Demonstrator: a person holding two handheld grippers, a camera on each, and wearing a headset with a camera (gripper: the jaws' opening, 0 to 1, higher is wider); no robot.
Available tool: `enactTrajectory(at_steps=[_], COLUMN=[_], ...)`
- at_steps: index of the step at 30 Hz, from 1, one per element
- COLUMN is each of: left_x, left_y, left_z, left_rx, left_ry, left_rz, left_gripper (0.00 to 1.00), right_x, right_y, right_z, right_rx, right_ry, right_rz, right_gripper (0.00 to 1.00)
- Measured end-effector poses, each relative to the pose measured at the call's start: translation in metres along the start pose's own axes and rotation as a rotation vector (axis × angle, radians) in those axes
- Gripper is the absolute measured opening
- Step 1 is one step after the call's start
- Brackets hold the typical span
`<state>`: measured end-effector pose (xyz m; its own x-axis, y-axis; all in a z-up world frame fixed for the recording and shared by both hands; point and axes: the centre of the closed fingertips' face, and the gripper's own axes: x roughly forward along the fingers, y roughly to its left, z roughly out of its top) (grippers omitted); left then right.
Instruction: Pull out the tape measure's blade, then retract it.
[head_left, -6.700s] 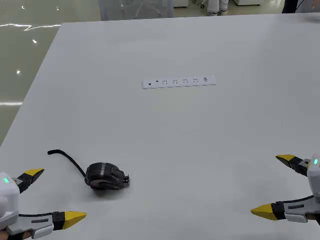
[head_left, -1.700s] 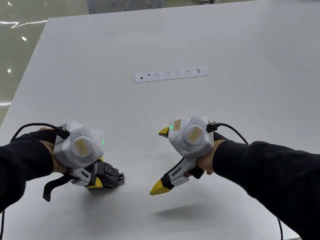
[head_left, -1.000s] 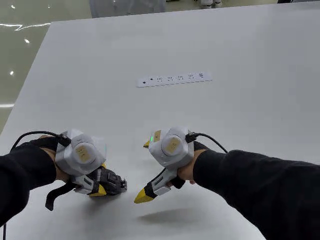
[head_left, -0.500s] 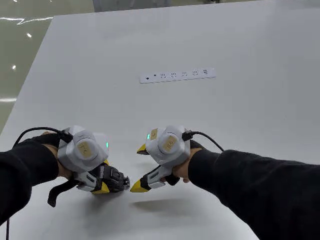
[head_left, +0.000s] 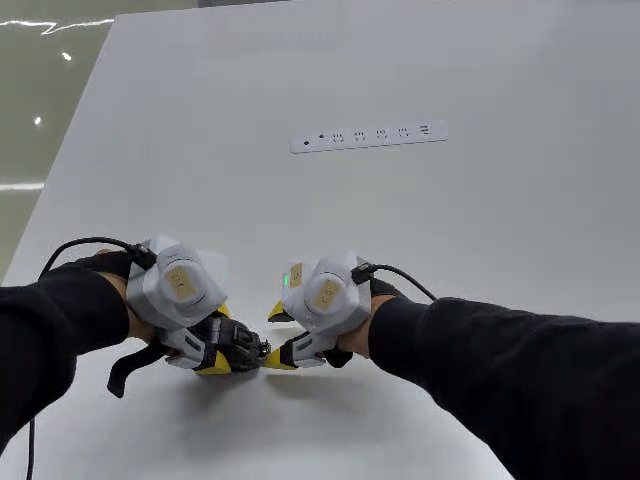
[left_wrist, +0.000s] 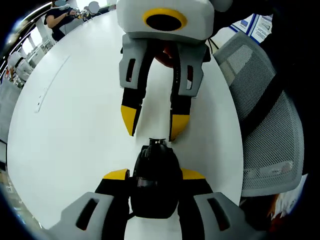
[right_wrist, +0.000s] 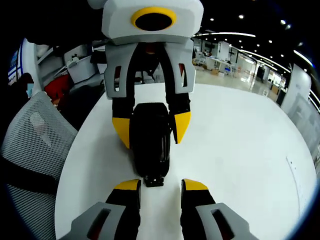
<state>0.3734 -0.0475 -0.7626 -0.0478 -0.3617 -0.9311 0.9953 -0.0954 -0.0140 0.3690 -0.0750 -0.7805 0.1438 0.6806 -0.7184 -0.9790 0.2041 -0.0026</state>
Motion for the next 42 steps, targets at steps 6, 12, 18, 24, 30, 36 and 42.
enactTrajectory(at_steps=[6, 12, 18, 24, 30, 36, 42], left_x=[0.0, 0.0, 0.0, -0.001, -0.002, -0.002, -0.002], left_y=[0.0, 0.0, 0.0, 0.0, -0.001, -0.001, -0.001], left_z=[0.0, 0.0, 0.0, -0.001, 0.0, 0.0, 0.0], left_rx=[-0.001, -0.002, -0.003, 0.001, 0.001, -0.002, -0.015], left_ry=[-0.002, -0.003, -0.009, -0.011, -0.012, -0.014, -0.016], left_rz=[-0.001, -0.003, -0.003, -0.006, -0.009, -0.006, -0.005], left_gripper=[0.32, 0.32, 0.32, 0.31, 0.31, 0.31, 0.32], right_x=[0.005, 0.012, 0.011, 0.009, 0.005, 0.004, 0.001], right_y=[0.006, 0.007, 0.008, 0.008, 0.01, 0.009, 0.008], right_z=[0.001, -0.003, -0.001, -0.002, -0.006, -0.009, -0.014], right_rx=[-0.016, -0.067, -0.033, -0.018, -0.029, -0.028, -0.021], right_ry=[-0.003, 0.038, 0.032, 0.026, 0.037, 0.045, 0.049], right_rz=[0.017, 0.03, 0.036, 0.039, 0.036, 0.037, 0.029], right_gripper=[0.21, 0.17, 0.09, 0.07, 0.07, 0.07, 0.07])
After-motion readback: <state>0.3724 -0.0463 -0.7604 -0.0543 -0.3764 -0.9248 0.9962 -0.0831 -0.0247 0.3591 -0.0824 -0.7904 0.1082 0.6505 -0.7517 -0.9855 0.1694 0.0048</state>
